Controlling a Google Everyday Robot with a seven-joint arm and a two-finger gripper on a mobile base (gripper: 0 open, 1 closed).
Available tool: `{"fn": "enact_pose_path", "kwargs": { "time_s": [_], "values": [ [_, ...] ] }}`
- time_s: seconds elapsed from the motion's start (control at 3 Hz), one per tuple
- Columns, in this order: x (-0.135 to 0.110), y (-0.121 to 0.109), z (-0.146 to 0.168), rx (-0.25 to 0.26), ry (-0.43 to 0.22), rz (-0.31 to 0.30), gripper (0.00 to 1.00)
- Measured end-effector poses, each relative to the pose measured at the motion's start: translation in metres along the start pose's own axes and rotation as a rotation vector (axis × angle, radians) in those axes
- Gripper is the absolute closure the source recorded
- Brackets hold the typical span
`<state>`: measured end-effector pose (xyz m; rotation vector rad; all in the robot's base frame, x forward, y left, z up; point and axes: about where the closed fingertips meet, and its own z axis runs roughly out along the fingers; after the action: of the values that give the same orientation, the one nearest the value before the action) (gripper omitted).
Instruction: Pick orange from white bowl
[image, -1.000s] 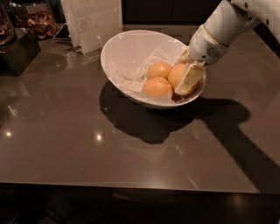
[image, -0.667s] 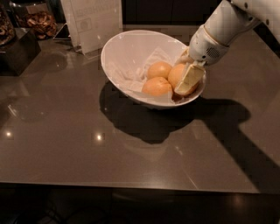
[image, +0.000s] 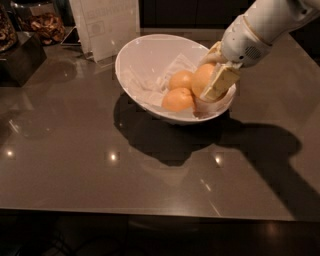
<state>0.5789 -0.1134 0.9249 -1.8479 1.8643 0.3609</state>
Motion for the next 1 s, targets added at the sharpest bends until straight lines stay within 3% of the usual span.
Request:
{"fn": "enact_pose_path", "kwargs": {
  "time_s": [1.0],
  "values": [
    [-0.019,0.046,-0.070,0.113,-0.213,-0.067,1.00]
  ]
}}
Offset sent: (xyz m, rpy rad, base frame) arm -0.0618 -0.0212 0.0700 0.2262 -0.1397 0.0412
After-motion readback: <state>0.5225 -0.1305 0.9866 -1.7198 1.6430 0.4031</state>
